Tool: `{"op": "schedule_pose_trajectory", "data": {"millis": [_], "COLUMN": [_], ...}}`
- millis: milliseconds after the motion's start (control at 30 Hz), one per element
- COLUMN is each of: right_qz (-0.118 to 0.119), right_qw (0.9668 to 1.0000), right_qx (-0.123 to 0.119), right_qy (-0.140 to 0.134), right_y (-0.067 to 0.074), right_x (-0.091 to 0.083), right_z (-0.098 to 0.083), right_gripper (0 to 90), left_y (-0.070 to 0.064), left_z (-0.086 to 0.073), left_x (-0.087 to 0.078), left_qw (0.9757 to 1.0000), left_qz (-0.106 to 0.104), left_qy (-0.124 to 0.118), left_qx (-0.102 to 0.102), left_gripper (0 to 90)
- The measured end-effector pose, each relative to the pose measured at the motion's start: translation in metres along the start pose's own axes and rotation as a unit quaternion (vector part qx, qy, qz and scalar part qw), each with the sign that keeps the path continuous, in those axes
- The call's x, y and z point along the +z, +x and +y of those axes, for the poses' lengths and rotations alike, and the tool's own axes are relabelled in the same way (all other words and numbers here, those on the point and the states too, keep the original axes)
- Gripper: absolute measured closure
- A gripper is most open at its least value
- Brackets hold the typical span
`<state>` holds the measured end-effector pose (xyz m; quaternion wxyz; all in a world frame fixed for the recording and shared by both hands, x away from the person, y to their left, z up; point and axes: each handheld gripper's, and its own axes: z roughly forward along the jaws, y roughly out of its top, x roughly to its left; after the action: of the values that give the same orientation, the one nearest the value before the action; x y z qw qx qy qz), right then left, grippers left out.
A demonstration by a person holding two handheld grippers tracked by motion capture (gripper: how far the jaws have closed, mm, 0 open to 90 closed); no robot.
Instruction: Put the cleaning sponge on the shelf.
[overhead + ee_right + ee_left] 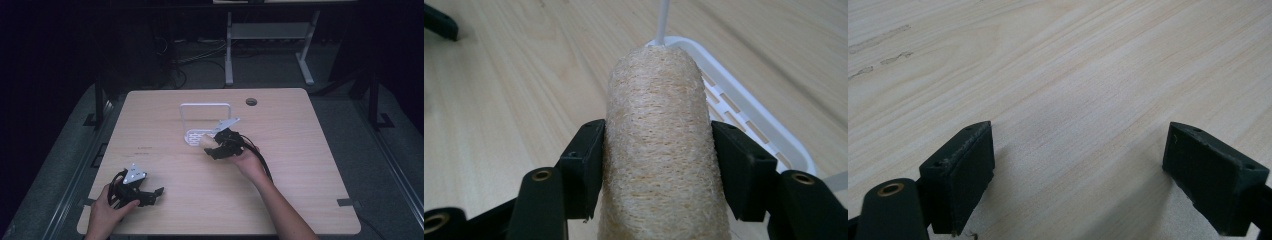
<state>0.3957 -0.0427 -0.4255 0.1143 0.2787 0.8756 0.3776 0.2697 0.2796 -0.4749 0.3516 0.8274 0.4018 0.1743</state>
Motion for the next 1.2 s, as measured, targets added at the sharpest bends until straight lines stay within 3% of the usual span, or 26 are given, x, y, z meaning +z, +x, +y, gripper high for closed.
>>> {"op": "schedule_pose_trajectory", "data": {"millis": [333,1200], "right_qz": [-0.013,-0.043], "right_qw": [0.9998,0.9986], "right_qx": [0.016,0.017], "right_qy": [0.002,0.027], "right_y": [-0.008,-0.016], "right_x": [0.011,0.047], "right_z": [0.011,0.023], "right_gripper": [40.7,40.5], "left_y": [0.0,0.0], "left_z": [0.0,0.0], "left_x": [0.0,0.0], "left_qw": [1.0,1.0], "left_qz": [0.0,0.0], "left_qy": [0.0,-0.001], "left_qx": [0.0,-0.001], "left_gripper": [12.8,12.8]}}
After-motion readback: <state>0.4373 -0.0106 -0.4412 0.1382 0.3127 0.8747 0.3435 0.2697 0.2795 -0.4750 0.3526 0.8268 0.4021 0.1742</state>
